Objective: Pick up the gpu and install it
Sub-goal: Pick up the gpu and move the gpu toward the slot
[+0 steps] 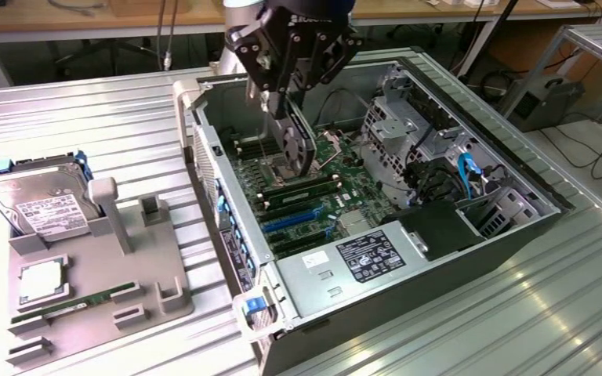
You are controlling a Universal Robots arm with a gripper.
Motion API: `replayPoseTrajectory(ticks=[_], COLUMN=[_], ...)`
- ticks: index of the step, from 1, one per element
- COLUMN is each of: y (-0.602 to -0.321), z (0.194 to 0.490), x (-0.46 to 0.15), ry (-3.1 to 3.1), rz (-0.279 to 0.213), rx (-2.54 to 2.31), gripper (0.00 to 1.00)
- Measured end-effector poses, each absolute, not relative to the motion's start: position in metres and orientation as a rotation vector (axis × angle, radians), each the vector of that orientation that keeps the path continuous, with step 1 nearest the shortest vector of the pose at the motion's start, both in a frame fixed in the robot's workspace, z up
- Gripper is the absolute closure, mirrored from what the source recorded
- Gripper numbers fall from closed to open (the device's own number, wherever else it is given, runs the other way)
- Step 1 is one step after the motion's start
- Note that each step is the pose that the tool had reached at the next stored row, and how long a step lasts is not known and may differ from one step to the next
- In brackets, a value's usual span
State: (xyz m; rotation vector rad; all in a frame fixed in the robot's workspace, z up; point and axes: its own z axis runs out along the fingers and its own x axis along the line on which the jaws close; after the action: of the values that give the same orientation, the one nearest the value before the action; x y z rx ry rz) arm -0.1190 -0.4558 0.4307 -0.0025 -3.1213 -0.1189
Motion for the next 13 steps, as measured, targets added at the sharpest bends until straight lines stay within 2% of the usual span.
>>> replayPoseTrajectory(ticks=[13], y=[-0.455], z=[0.399], x=[-0.104], ry=[-3.121], rz=[-0.119], rx=[-0.002], gripper=[0.74])
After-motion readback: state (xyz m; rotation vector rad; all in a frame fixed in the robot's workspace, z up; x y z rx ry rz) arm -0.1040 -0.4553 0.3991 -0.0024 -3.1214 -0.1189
